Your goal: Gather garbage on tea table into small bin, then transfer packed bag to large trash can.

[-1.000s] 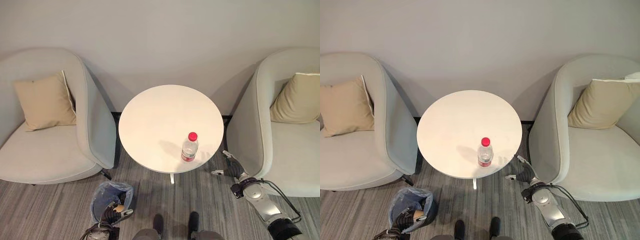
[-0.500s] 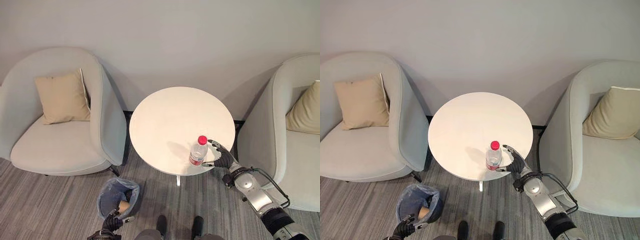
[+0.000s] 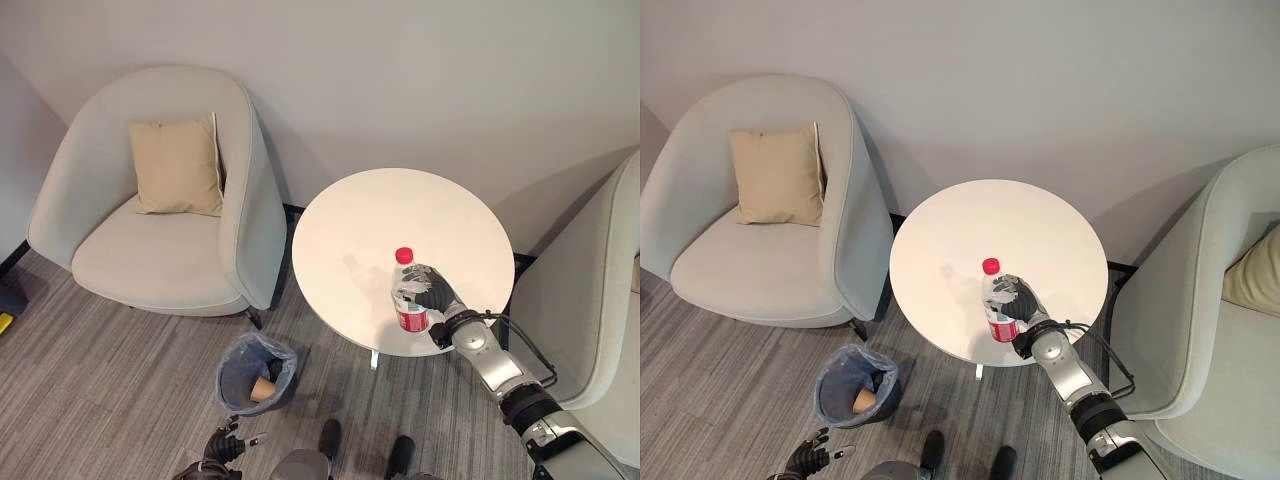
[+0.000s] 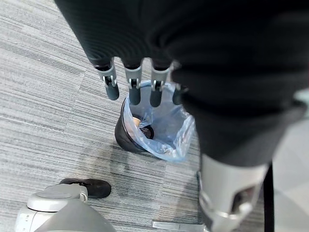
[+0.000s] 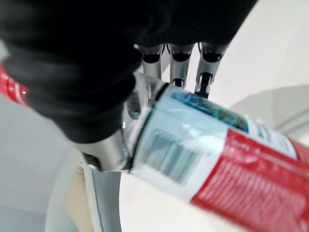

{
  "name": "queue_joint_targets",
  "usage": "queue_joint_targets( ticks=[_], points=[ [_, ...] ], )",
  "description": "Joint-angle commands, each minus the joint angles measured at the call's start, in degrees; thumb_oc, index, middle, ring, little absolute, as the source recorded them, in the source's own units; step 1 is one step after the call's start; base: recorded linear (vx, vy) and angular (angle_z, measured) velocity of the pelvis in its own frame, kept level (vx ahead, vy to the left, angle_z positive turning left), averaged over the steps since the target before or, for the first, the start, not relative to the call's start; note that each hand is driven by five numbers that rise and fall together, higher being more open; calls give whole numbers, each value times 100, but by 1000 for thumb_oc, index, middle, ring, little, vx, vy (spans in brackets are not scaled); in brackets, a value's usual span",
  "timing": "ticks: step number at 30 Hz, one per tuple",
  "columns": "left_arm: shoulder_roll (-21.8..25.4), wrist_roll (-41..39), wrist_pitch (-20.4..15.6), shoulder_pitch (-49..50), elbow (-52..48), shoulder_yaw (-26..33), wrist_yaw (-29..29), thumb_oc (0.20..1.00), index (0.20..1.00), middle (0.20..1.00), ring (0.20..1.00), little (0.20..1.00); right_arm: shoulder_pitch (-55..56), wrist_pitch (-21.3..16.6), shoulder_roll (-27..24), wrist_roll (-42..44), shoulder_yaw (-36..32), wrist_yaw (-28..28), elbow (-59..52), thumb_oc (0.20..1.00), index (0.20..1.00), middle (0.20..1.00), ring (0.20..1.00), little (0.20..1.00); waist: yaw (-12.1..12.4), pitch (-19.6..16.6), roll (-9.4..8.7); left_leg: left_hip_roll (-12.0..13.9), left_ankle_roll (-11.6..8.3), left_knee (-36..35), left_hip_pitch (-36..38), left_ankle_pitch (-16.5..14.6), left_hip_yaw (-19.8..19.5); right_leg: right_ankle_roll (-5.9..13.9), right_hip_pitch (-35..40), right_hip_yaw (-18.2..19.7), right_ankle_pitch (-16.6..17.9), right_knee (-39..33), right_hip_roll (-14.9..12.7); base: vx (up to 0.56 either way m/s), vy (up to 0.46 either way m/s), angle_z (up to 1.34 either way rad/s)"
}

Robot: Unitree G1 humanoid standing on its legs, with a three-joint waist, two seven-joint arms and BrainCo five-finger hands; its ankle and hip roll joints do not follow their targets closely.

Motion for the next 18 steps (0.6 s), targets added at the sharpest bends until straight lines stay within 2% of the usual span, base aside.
queue_joint_targets(
  ticks=[1,4,10,13,17,18],
  points=[
    [277,115,-91,-214,-77,-11,39,1000,1000,1000,1000,1000,62,-390,-141,240,-145,-52,-1001,200,200,200,200,200,-45,-62,-271,15,-237,187,-51,-415,438,338,325,318,-1142,316,-215,-17,-45,-1],
    [201,127,-37,-221,-129,71,22,1000,1000,1000,1000,1000,723,-566,-245,508,-494,220,-1974,200,200,200,200,200,-224,-121,-233,66,-277,240,25,-426,485,302,413,338,-1199,344,-186,-56,-73,0],
    [51,12,-37,-251,-219,84,20,1000,1000,1000,1000,1000,1487,-757,-204,775,-720,453,-2623,200,200,200,200,200,-377,-87,-126,122,-379,468,-126,-357,452,214,439,316,-1269,334,-120,-92,-55,0],
    [-17,-81,-74,-273,-344,-50,-21,1000,1000,1000,1000,1000,1651,-787,-226,749,-810,343,-2609,200,200,200,200,200,-389,83,-83,90,-481,873,-621,-290,486,164,404,11,-1271,299,-183,-152,-22,24],
    [-45,-21,-103,-255,-423,-144,-52,1000,1000,1000,1000,1000,1699,-749,-260,601,-881,189,-2543,200,200,200,200,200,-403,170,-49,140,-387,990,-767,-312,857,181,352,-333,-1250,331,-311,-67,60,116],
    [-48,1,-116,-272,-463,-149,-40,1000,1000,1000,1000,1000,1660,-730,-294,508,-940,88,-2543,200,200,200,200,200,-467,184,-43,230,-326,1013,-778,-347,1271,203,302,-516,-1227,359,-400,20,120,74]
  ],
)
